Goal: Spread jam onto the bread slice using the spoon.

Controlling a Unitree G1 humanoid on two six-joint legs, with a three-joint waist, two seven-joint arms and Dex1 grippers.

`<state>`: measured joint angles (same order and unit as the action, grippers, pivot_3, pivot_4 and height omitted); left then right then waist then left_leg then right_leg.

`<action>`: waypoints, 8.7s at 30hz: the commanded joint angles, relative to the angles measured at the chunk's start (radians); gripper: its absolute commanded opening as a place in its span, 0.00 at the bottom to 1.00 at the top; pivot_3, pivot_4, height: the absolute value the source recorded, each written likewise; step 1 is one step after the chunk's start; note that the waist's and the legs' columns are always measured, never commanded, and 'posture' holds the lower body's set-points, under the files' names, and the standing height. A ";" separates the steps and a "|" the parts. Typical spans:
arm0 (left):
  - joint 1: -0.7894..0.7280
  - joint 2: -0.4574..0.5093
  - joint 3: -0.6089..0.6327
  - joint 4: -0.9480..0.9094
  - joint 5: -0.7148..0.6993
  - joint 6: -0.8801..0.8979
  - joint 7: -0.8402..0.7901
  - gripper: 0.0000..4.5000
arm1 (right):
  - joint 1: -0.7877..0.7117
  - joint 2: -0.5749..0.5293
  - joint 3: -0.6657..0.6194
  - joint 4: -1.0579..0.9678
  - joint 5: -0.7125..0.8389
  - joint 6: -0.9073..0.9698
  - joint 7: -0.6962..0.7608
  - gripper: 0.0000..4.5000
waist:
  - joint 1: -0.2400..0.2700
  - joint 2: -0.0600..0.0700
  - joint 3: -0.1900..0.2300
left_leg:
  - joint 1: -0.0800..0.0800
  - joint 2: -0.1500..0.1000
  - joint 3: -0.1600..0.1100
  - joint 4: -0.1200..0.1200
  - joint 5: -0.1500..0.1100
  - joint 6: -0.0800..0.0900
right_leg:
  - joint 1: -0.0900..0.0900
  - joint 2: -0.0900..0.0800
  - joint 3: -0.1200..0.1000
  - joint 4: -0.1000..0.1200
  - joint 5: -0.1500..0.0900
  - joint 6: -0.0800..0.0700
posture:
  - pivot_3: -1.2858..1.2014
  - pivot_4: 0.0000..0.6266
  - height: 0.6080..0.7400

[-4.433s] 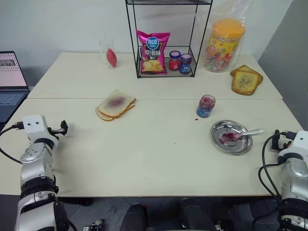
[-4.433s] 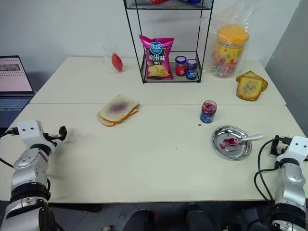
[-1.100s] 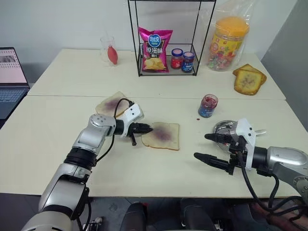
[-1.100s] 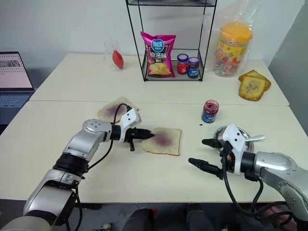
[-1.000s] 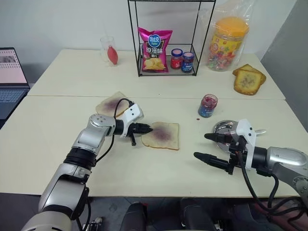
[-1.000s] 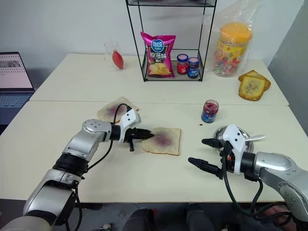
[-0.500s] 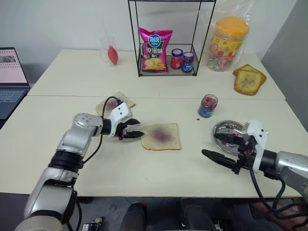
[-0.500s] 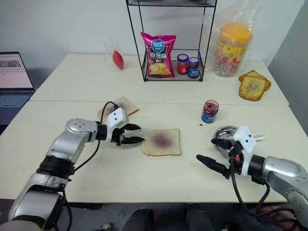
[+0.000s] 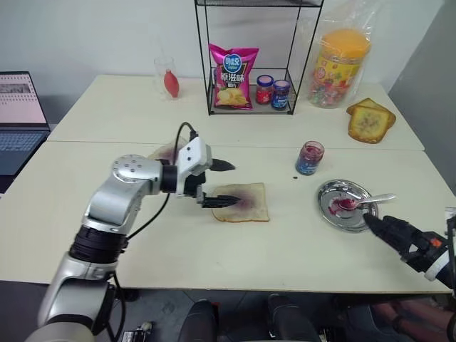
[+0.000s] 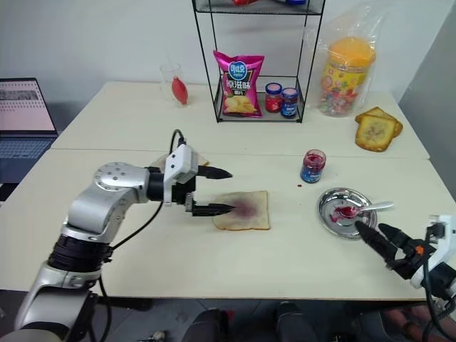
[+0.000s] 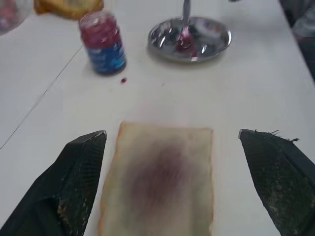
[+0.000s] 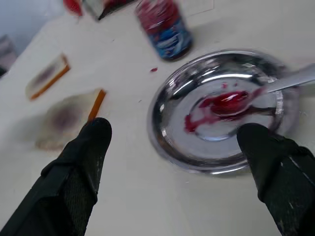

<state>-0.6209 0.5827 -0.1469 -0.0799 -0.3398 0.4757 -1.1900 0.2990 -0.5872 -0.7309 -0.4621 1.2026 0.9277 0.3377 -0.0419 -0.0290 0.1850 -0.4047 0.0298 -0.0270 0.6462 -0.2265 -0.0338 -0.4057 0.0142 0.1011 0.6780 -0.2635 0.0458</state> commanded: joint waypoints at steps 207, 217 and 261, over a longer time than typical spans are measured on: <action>-0.052 -0.158 0.032 0.066 -0.018 -0.067 0.239 1.00 | -1.180 0.277 0.022 0.731 -0.294 -0.046 -0.460 0.01 | -0.018 0.005 0.001 | -0.016 -0.001 0.003 -0.001 0.000 0.000 | -0.015 0.000 0.004 -0.002 0.009 0.003 | 0.52 0.24 1.00; -0.049 -0.152 0.043 0.069 -0.022 -0.072 0.225 1.00 | -1.195 0.305 0.024 0.667 -0.193 -0.020 -0.508 0.01 | -0.019 0.005 0.001 | -0.016 -0.001 0.003 -0.001 0.000 0.000 | -0.015 0.000 0.004 -0.002 0.009 0.003 | 0.52 0.24 1.00; 0.756 0.038 0.294 -0.606 -0.260 0.232 0.509 1.00 | -0.872 0.406 1.024 0.254 -0.721 -0.245 0.046 0.01 | -0.041 0.006 0.001 | -0.012 0.002 0.000 -0.001 0.000 0.000 | -0.015 0.001 0.000 0.001 0.001 -0.001 | 0.52 0.24 1.00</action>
<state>0.1403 0.6012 0.1523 -0.6621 -0.5903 0.7199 -0.6675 -0.5716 -0.1822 0.2808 -0.1974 0.5097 0.7228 0.3580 -0.0833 -0.0233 0.1856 -0.4167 0.0315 -0.0273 0.6450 -0.2266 -0.0337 -0.4205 0.0153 0.1012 0.6792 -0.2627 0.0445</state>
